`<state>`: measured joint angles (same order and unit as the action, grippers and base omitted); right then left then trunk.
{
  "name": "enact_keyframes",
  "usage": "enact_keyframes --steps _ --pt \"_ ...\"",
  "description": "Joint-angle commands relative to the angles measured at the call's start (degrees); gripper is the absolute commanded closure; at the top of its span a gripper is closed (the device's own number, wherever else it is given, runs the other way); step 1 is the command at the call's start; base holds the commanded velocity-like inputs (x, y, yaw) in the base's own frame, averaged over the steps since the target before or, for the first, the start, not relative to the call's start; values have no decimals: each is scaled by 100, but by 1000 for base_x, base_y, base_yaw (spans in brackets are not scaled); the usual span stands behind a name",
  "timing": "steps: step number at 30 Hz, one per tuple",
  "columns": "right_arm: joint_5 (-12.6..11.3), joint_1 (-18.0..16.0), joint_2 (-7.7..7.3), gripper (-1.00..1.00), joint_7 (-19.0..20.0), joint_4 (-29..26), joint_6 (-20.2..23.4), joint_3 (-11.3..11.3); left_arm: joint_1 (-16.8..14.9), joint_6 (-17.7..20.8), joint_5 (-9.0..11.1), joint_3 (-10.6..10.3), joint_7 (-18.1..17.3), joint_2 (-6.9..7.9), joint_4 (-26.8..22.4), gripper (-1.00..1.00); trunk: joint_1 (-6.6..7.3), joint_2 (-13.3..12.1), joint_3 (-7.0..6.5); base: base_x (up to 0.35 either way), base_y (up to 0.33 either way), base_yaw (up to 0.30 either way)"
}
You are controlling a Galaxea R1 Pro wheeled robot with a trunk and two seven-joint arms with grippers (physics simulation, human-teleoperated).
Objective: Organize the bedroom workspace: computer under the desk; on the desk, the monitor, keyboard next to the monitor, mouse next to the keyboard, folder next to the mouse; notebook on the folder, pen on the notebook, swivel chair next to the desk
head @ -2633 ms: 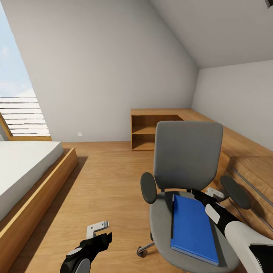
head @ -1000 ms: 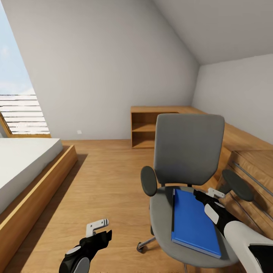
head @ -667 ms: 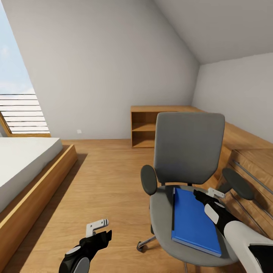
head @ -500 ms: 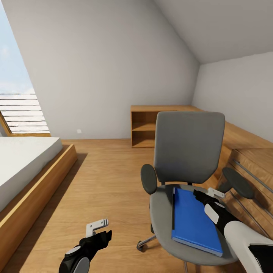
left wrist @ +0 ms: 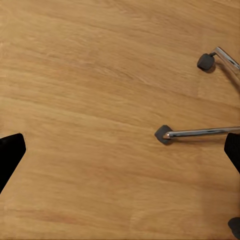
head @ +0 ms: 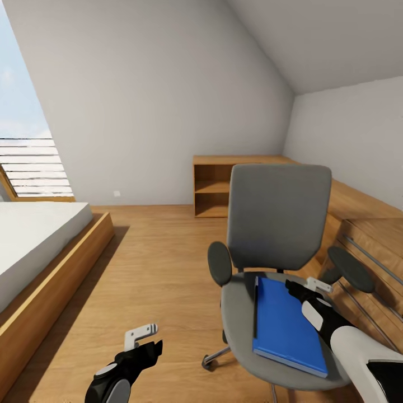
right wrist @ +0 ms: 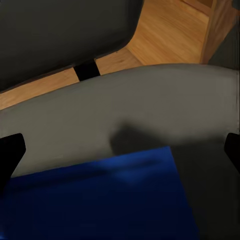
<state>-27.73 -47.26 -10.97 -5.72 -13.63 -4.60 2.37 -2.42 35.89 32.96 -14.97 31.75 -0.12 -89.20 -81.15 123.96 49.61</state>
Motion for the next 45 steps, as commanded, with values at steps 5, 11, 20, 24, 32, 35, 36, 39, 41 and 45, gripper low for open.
enact_keyframes --steps 5,11,20,24,32,35,36,39,41,45 --pt "-40 -3 -1 -100 -24 1 -15 26 -4 6 61 42 39 3 -1 -100 2 3 5 -179 0 0" --pt "-40 -3 -1 -100 -26 9 -15 26 -4 5 61 46 40 3 -1 -100 2 3 5 -32 0 0" --pt "-40 -3 -1 -100 -26 18 -14 26 -4 5 61 47 32 3 -1 -100 2 3 5 -28 0 0" --pt "-40 -3 -1 -100 -26 18 -14 26 -4 5 61 47 26 3 -1 -100 2 3 5 -184 0 0" --pt "-40 -3 -1 -100 -26 16 -14 26 -4 5 61 47 29 3 -1 -100 2 3 5 -49 0 0" --pt "-40 -3 -1 -100 -26 18 -14 26 -4 5 61 47 32 3 -1 -100 2 3 5 -5 0 0" --pt "-40 -3 -1 -100 -26 18 -16 26 -4 5 61 47 32 3 -1 -100 2 3 5 -3 0 0" --pt "-40 -3 1 -100 -26 18 -15 26 -4 5 61 47 33 3 -1 -100 2 3 5 -34 0 0" --pt "-40 -3 1 -100 -26 17 -16 26 -4 5 61 47 33 3 -1 -100 2 3 5 -128 0 0" --pt "-40 -3 -1 -100 -26 15 -15 26 -4 5 61 47 33 3 -1 -100 2 3 5 -151 0 0"
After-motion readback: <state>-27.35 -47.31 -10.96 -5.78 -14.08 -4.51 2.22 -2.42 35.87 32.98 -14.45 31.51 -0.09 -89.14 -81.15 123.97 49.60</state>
